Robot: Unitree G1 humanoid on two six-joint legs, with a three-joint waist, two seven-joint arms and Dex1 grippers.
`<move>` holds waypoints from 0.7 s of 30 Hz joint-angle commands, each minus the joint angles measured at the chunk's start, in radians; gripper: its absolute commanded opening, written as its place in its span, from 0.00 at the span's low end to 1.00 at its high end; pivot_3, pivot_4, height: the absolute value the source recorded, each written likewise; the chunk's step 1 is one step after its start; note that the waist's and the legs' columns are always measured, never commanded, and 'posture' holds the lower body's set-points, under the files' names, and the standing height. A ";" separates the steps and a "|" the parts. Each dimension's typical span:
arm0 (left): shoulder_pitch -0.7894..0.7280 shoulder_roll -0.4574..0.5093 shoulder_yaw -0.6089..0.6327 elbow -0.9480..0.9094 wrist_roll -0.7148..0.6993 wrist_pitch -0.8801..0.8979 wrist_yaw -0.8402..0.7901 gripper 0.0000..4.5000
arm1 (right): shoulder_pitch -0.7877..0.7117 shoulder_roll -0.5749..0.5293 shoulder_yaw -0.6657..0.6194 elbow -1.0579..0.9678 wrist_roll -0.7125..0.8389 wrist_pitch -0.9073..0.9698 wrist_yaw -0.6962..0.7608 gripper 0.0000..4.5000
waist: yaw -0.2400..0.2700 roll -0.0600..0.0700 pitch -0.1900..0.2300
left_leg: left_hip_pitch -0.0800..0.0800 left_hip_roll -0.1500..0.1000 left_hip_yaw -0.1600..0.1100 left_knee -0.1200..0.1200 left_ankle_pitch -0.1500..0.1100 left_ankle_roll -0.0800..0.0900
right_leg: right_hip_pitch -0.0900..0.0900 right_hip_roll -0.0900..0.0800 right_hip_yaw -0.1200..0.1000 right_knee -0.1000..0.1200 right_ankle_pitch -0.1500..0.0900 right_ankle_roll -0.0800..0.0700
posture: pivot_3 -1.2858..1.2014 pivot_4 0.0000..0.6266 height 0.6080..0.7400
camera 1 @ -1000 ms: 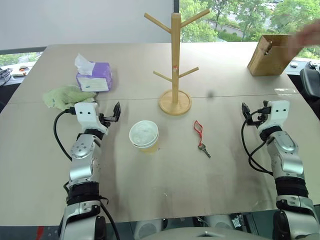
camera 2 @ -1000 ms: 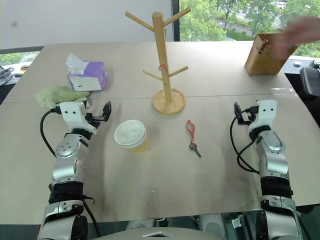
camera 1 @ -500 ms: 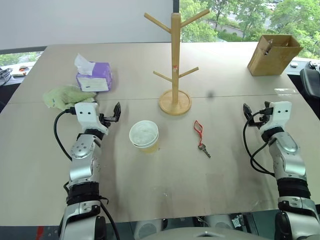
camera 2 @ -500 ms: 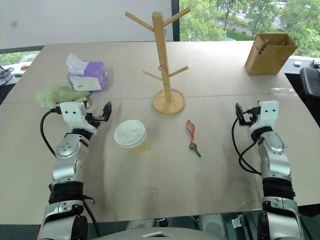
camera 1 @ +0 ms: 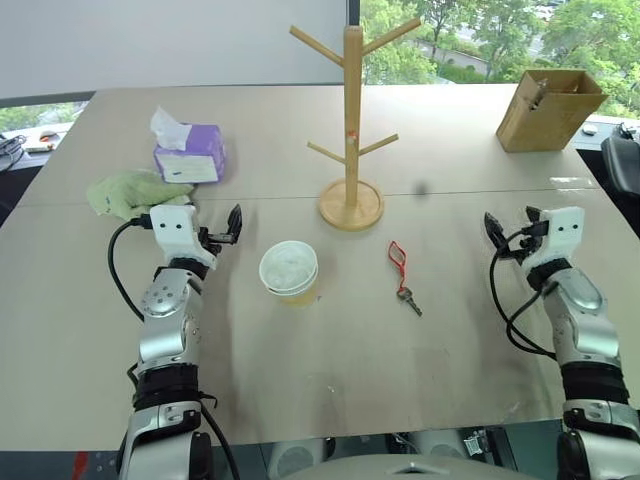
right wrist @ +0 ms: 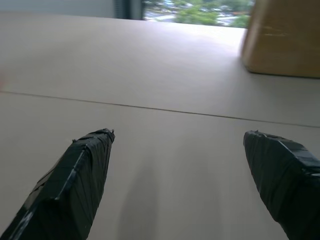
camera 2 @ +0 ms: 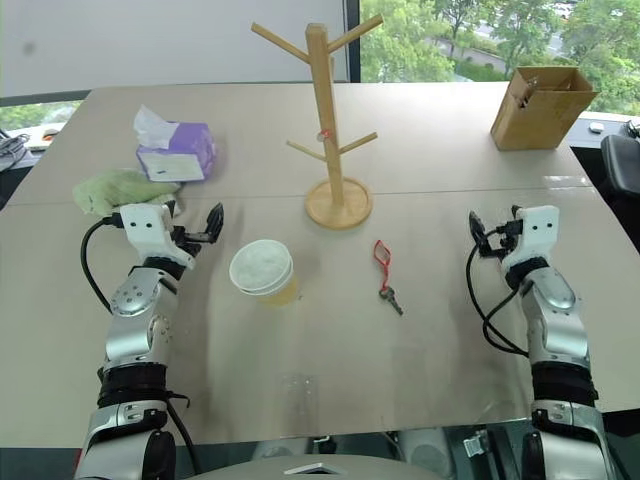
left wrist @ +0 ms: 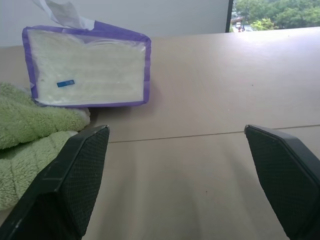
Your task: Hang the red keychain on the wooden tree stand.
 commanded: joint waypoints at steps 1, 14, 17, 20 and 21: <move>-0.011 0.012 -0.003 -0.040 -0.010 -0.004 -0.012 1.00 | 0.138 -0.113 0.046 -0.162 0.112 -0.029 0.351 0.99 | 0.000 0.000 0.000 | 0.000 0.000 -0.001 0.000 -0.001 0.001 | 0.001 0.000 0.000 0.000 0.000 0.000 | 0.52 0.24 1.00; 0.104 0.019 -0.023 -0.294 -0.153 0.077 -0.148 1.00 | 0.282 -0.251 0.163 -0.019 0.050 -0.484 0.812 0.99 | -0.006 -0.002 0.000 | 0.003 0.001 -0.001 0.001 -0.002 0.004 | 0.003 0.001 0.000 0.000 0.000 0.000 | 0.52 0.24 1.00; 0.253 0.063 -0.014 -0.457 -0.238 0.141 -0.236 1.00 | 0.232 -0.246 0.165 0.070 0.041 -0.546 0.834 0.99 | -0.008 -0.002 0.000 | 0.003 0.001 0.000 0.000 0.000 0.000 | 0.003 0.000 0.002 0.000 0.000 0.000 | 0.52 0.24 1.00; 0.368 0.097 0.002 -0.538 -0.274 0.158 -0.285 1.00 | 0.194 -0.237 0.170 0.139 0.044 -0.596 0.853 0.99 | 0.001 -0.002 0.000 | 0.004 0.001 0.000 0.000 0.000 0.000 | 0.003 0.000 0.002 -0.001 0.000 0.000 | 0.52 0.24 1.00; 0.425 0.111 0.013 -0.566 -0.284 0.156 -0.311 1.00 | 0.182 -0.232 0.171 0.158 0.047 -0.607 0.858 0.99 | 0.005 -0.001 0.001 | 0.004 0.001 -0.001 0.000 0.000 0.000 | 0.003 0.000 0.000 0.000 -0.001 0.000 | 0.52 0.24 1.00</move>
